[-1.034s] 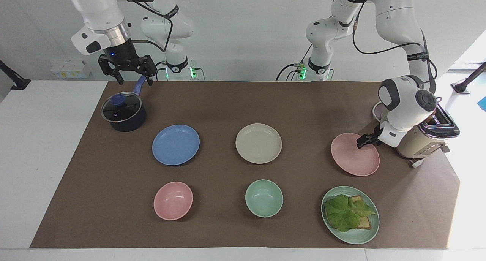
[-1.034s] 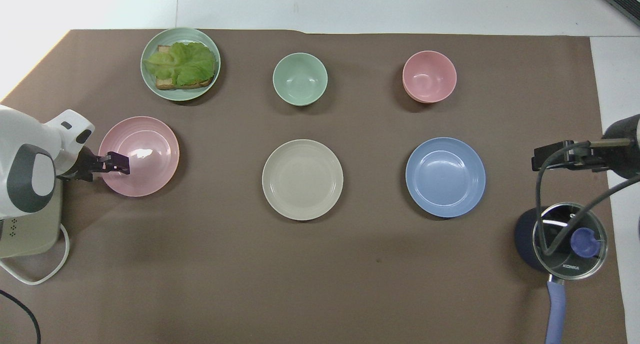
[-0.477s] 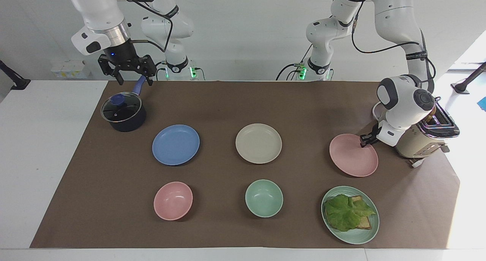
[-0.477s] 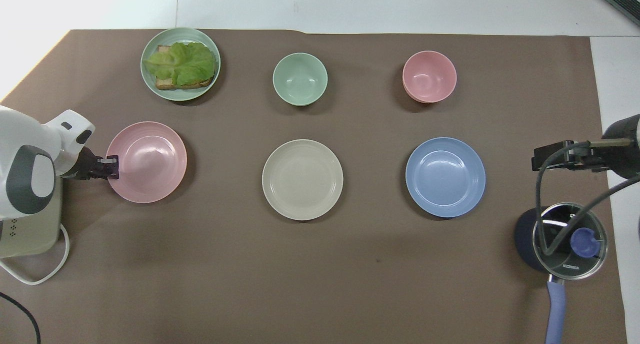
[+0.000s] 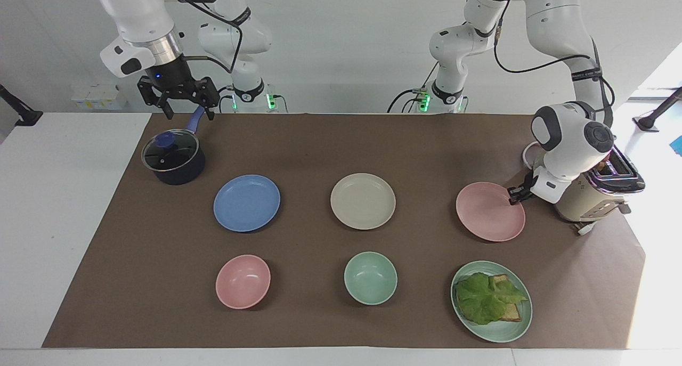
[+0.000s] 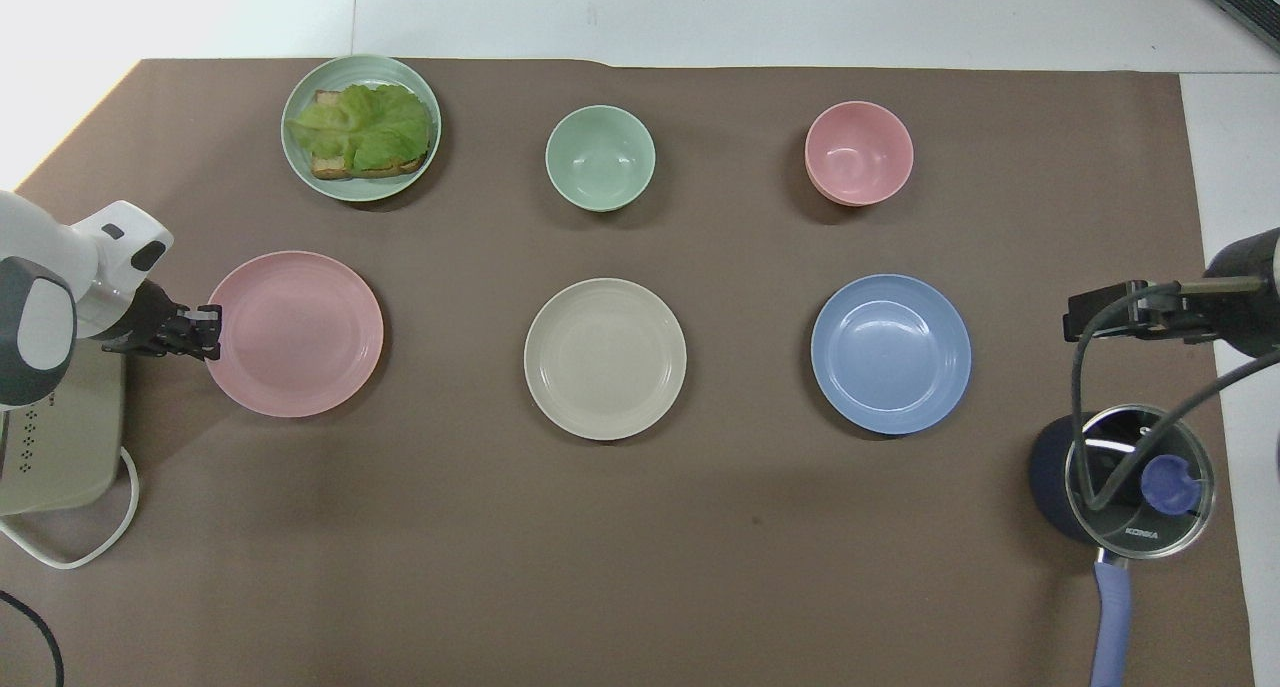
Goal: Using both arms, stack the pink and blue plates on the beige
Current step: 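Carry the pink plate with the left gripper onto the beige plate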
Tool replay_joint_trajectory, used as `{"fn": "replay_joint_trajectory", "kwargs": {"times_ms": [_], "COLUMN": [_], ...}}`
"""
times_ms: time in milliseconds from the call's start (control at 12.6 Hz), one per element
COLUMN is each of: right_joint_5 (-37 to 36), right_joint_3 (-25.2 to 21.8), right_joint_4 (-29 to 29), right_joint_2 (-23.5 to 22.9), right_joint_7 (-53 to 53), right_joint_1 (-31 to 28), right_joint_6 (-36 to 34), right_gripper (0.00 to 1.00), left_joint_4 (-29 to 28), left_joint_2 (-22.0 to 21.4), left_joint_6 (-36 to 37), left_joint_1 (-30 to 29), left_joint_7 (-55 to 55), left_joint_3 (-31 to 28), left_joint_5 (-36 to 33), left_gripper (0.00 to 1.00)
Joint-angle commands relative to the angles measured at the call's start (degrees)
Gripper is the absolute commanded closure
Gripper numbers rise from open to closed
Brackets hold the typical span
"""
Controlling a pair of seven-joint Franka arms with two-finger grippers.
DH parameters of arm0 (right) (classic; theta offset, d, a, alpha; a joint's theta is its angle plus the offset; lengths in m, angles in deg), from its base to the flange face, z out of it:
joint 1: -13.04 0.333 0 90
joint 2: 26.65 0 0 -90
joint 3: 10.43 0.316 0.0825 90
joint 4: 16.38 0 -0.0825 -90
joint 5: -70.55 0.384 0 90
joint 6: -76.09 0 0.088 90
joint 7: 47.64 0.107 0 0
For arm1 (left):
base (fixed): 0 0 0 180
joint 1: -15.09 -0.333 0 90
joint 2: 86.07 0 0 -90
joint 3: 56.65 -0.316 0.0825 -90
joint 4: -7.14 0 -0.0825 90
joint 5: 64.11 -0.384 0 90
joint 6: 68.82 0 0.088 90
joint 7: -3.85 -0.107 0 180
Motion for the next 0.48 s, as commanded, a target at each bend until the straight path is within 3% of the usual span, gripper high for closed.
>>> {"fn": "replay_joint_trajectory", "kwargs": {"times_ms": [0,159,398], "right_joint_5": [1.63,1.63,1.63], "right_joint_3": [0.0,0.0,0.0], "right_joint_4": [-0.73,-0.73,-0.91], "right_joint_2": [1.03,1.03,1.21], "right_joint_7": [-0.19,-0.19,-0.19], "right_joint_1": [-0.62,-0.62,-0.62], "right_joint_6": [-0.65,-0.57,-0.66], "right_gripper": [0.0,0.0,0.0], "left_joint_4": [4.78,8.12,9.11], "left_joint_2": [-0.46,-0.64,-3.01], "left_joint_6": [8.33,14.49,17.94], "left_joint_1": [0.68,1.03,1.21], "left_joint_7": [0.13,0.22,0.92], "left_joint_3": [0.47,2.49,6.35], "left_joint_5": [0.5,0.94,8.13], "left_gripper": [1.0,1.0,1.0]}}
